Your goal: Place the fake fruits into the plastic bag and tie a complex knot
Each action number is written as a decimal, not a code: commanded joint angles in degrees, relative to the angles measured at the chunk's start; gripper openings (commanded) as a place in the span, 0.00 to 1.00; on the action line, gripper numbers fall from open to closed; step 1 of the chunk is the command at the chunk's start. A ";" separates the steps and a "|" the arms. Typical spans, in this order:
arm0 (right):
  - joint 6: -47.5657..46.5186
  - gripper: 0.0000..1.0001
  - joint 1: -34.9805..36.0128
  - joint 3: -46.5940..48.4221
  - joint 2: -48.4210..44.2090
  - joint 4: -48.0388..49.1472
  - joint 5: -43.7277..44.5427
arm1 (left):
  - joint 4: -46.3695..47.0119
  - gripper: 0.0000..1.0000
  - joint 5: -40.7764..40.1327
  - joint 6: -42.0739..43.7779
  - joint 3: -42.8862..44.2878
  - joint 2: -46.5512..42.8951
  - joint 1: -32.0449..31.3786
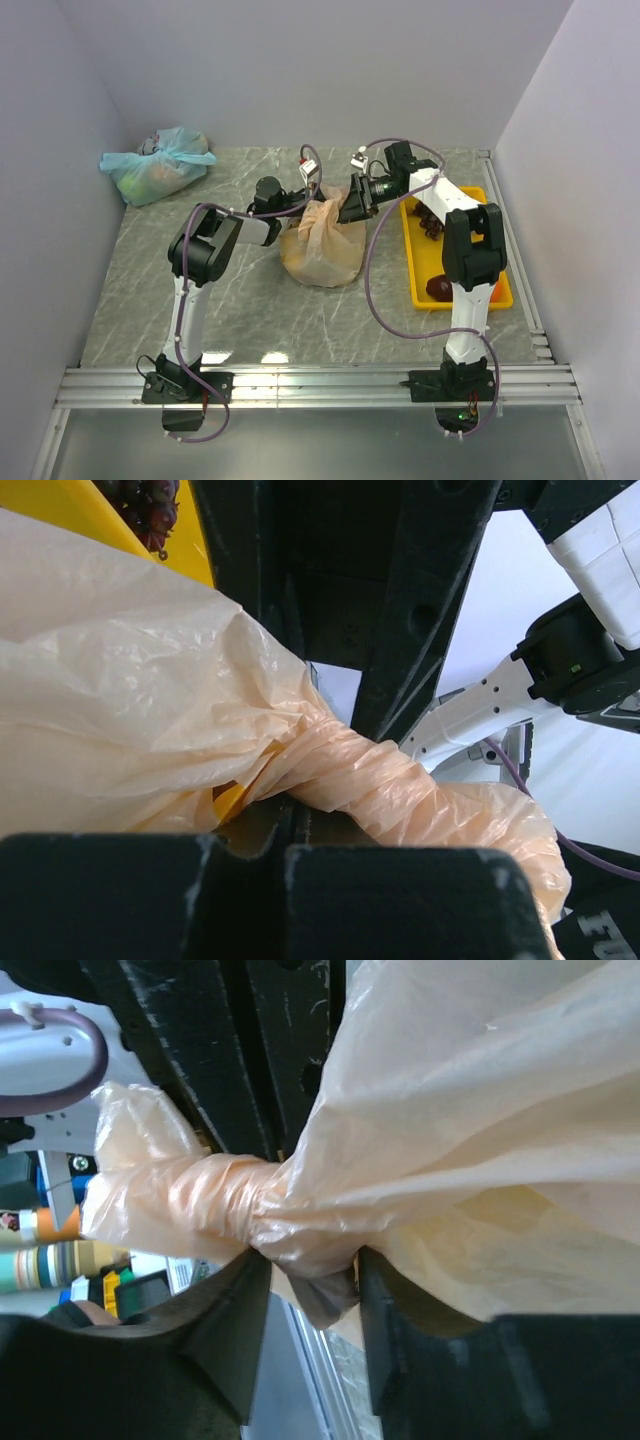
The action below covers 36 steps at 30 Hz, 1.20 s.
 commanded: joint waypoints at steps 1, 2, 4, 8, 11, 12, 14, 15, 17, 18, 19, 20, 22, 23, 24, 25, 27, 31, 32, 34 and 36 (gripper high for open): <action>-1.80 0.40 0.59 2.12 0.07 -1.28 1.54 | 4.60 0.01 1.31 0.87 1.28 -0.94 -0.65; -1.45 0.26 0.33 1.95 -0.02 -0.84 1.98 | 5.03 0.01 1.40 0.78 1.02 -1.02 -0.48; 0.31 0.16 -0.03 1.77 0.07 0.39 1.46 | 6.09 0.01 1.49 0.34 0.14 -1.37 -0.56; 3.91 0.36 -1.69 2.30 0.33 1.88 -1.35 | 5.13 0.00 1.93 1.57 -1.00 -1.81 -0.39; 4.71 0.46 -1.96 3.08 0.33 2.59 -3.46 | 5.39 0.01 2.10 1.66 -1.01 -1.64 -0.56; 5.93 0.47 -1.96 3.09 0.51 3.29 -4.07 | 5.04 0.00 2.19 1.83 -0.83 -1.64 -0.48; 8.73 0.49 -1.96 2.04 0.25 4.95 -5.30 | 4.43 0.01 2.37 2.54 -0.65 -1.64 -0.56; 9.45 0.49 -1.96 1.68 0.07 6.53 -5.39 | 4.34 0.01 2.37 2.80 -0.65 -1.73 -0.56; 10.51 0.46 -1.96 1.33 -0.20 7.42 -5.31 | 4.07 0.00 2.37 3.15 -0.83 -1.81 -0.48; 10.60 0.44 -1.96 1.33 -0.20 7.60 -5.13 | 4.33 0.01 2.37 3.15 -0.92 -1.81 -0.48; 10.77 0.37 -1.96 1.33 -0.11 7.51 -4.78 | 4.42 0.00 2.28 3.15 -1.01 -1.81 -0.56; 9.82 0.33 -1.87 1.68 0.15 7.08 -4.61 | 4.51 0.01 2.19 3.15 -1.01 -1.90 -0.48; 8.50 0.30 -1.61 2.38 0.85 4.80 -3.82 | 4.16 0.01 2.28 3.42 -0.57 -1.90 -0.56; 6.92 0.30 -1.35 3.34 1.12 3.83 -3.64 | 3.99 0.01 2.28 3.42 -0.48 -1.82 -0.56; 5.86 0.31 -1.26 3.87 1.38 1.56 -3.12 | 3.90 0.01 2.28 3.50 -0.31 -1.81 -0.48; 4.63 0.33 -1.08 4.57 1.99 -0.03 -3.02 | 3.55 0.01 2.28 3.68 -0.04 -1.90 -0.56; 1.47 0.32 -0.56 5.90 2.35 -3.20 -2.59 | 3.19 0.01 2.28 3.77 0.14 -1.81 -0.56; -2.84 0.28 -0.29 7.57 3.14 -7.77 -1.97 | 0.39 0.03 1.84 5.43 0.57 -2.17 -0.56; -4.76 0.23 -0.20 8.53 3.49 -9.35 -1.88 | -0.14 0.04 1.67 5.70 0.66 -2.34 -0.56; -6.18 0.00 -0.38 9.50 4.28 -10.94 -2.06 | -0.58 0.05 1.32 6.14 0.75 -2.60 -0.56; -7.16 0.00 -0.47 10.38 4.37 -11.82 -1.97 | -1.11 0.09 1.31 6.23 0.75 -2.87 -0.56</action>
